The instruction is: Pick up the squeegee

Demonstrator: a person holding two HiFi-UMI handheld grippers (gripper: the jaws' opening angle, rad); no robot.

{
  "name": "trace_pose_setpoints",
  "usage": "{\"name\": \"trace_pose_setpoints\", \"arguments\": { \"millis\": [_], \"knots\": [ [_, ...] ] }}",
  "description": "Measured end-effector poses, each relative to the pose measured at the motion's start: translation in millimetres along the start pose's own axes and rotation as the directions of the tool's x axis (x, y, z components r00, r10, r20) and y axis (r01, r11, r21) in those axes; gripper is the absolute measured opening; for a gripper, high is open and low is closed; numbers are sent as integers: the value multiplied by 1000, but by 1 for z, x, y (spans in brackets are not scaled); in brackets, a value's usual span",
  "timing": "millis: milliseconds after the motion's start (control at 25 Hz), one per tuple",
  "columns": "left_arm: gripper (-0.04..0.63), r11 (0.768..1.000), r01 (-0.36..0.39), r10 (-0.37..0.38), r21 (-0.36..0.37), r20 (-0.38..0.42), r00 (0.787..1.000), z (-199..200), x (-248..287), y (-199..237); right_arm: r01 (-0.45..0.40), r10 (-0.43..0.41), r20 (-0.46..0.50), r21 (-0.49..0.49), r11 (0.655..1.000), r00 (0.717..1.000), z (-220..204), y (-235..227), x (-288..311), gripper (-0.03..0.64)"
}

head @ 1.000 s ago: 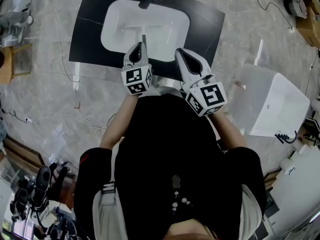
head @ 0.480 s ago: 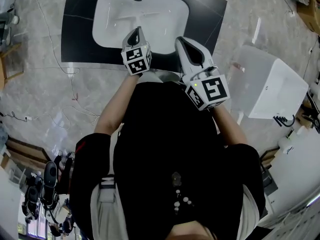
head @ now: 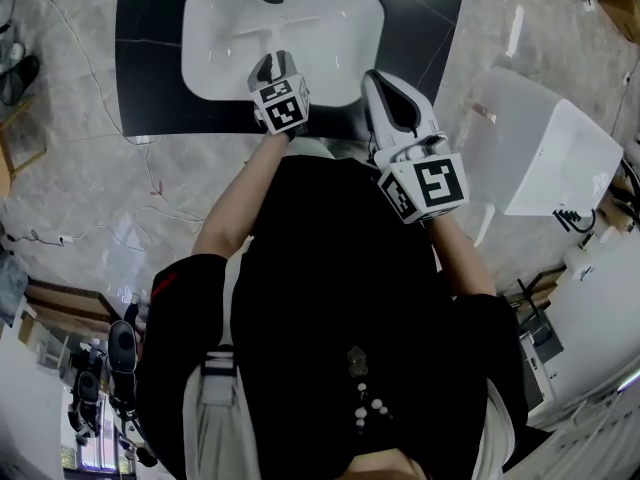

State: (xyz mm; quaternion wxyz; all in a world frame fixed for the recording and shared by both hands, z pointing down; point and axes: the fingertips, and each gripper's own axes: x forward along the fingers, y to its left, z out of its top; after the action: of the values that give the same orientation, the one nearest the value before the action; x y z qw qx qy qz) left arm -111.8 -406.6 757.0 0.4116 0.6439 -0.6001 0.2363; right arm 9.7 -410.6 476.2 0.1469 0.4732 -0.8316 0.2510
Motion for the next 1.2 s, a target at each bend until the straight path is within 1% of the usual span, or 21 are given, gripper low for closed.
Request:
{"name": "trace_pose_setpoints", "arguments": {
  "millis": [120,280,400,480,600,680,760,840,920,1040,1080,1200],
  "knots": [
    [149,1000,-10,10,-1,-50,999,-10,14,2,31,-31,-15,17,999,999,-3,-6,2,3],
    [160,1000,-9,11,11,-110,994,-19,28,1,63,-62,-35,39,997,997,-11,-12,7,3],
    [161,999,-42,43,9,-141,989,-23,38,4,83,-80,-43,55,995,996,-15,-15,11,3],
    [161,998,-58,56,-9,-164,985,-26,44,7,92,-90,-46,63,994,995,-18,-16,14,3],
    [161,997,-49,37,-52,-201,979,-29,50,5,105,-102,-51,72,992,994,-20,-16,13,3],
    [162,997,-53,39,-60,-212,977,-28,54,7,114,-110,-53,76,991,993,-23,-16,12,3],
    [162,996,-56,38,-71,-239,970,-32,57,7,124,-120,-55,79,989,991,-26,-16,10,3],
    [161,995,-60,35,-83,-279,960,-39,57,6,132,-128,-56,79,988,990,-27,-15,8,3],
    [161,995,-64,36,-79,-310,950,-44,57,5,139,-135,-53,79,987,989,-27,-15,6,3],
    [140,995,-71,45,-70,-323,945,-46,59,4,149,-146,-43,82,985,988,-27,-16,4,3],
    [118,995,-76,51,-67,-322,945,-46,58,3,151,-148,-39,81,985,988,-26,-17,1,3],
    [112,995,-81,56,-64,-321,946,-47,53,-3,156,-155,-28,79,985,988,-24,-17,-10,3]
  ]
}}
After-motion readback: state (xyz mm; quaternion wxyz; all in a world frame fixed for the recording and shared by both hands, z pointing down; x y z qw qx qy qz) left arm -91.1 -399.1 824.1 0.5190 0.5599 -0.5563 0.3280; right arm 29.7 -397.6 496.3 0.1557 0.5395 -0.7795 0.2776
